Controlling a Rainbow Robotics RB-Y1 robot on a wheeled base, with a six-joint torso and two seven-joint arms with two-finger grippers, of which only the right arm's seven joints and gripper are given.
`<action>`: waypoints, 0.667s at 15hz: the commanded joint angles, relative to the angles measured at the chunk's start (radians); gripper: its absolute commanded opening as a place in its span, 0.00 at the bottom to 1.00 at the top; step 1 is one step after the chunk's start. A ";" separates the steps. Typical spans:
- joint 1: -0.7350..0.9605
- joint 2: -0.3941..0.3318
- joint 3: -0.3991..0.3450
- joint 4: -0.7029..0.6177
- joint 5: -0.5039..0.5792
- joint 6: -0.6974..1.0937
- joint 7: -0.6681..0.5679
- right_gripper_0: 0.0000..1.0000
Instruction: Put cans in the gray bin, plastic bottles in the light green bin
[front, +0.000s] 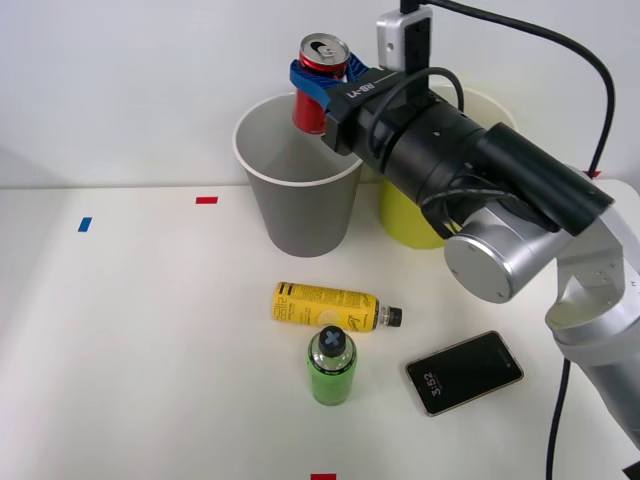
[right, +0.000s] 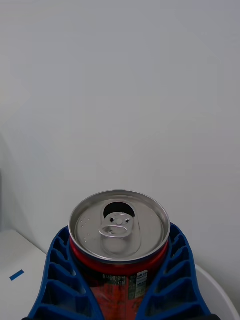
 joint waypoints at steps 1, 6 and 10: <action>-0.087 0.069 0.027 0.137 0.070 -0.001 -0.002 0.03; -0.178 0.121 0.036 0.298 0.112 -0.002 -0.002 0.04; -0.181 0.101 0.044 0.309 0.118 -0.013 -0.008 1.00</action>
